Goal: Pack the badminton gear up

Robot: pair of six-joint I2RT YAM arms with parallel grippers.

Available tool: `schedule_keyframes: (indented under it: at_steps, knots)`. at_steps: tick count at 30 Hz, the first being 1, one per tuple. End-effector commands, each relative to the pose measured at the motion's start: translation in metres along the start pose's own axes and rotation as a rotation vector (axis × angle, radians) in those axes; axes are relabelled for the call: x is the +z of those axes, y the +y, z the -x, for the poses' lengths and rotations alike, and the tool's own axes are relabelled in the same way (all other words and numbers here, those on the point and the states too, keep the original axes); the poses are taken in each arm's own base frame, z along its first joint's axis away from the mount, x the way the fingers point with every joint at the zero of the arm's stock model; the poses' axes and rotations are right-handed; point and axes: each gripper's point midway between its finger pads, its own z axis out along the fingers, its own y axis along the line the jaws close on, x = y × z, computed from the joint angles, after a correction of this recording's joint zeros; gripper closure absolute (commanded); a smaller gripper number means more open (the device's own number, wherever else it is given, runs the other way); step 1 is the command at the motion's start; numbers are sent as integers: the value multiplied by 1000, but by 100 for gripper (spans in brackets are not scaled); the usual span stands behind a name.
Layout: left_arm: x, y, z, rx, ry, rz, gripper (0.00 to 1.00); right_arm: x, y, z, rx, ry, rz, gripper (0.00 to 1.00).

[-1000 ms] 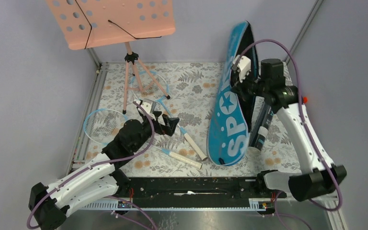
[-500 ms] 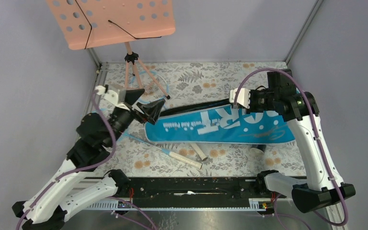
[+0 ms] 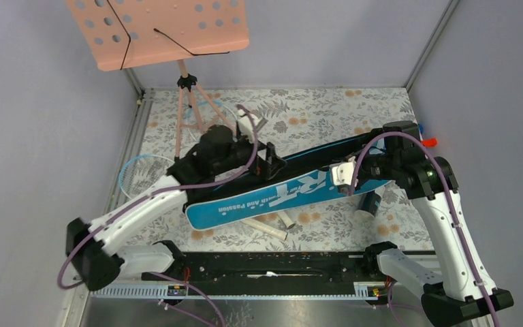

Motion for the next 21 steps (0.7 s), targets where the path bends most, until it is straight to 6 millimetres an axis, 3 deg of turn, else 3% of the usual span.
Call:
schedule_keyframes:
  at_steps: [1,5,11,16,17,18,21]
  knots:
    - [19,-33,-5,-46,59,-210,1,7,-6,21,-86,-106,16,100]
    - [32,-48,-22,-56,137,-331,1,13,-6,21,-100,-116,8,100]
    - [53,-51,-59,-116,235,-407,1,14,-9,27,-117,-147,-14,100]
    - [62,-61,-70,-241,290,-505,6,12,-7,30,-138,-158,-34,100]
    - [61,-67,-69,-251,298,-545,12,11,-7,31,-141,-158,-40,100]
    - [61,-70,-67,-259,294,-565,27,11,-7,30,-140,-154,-44,100]
    - [60,-65,-62,-234,280,-531,84,12,-9,23,-129,-121,-56,100]
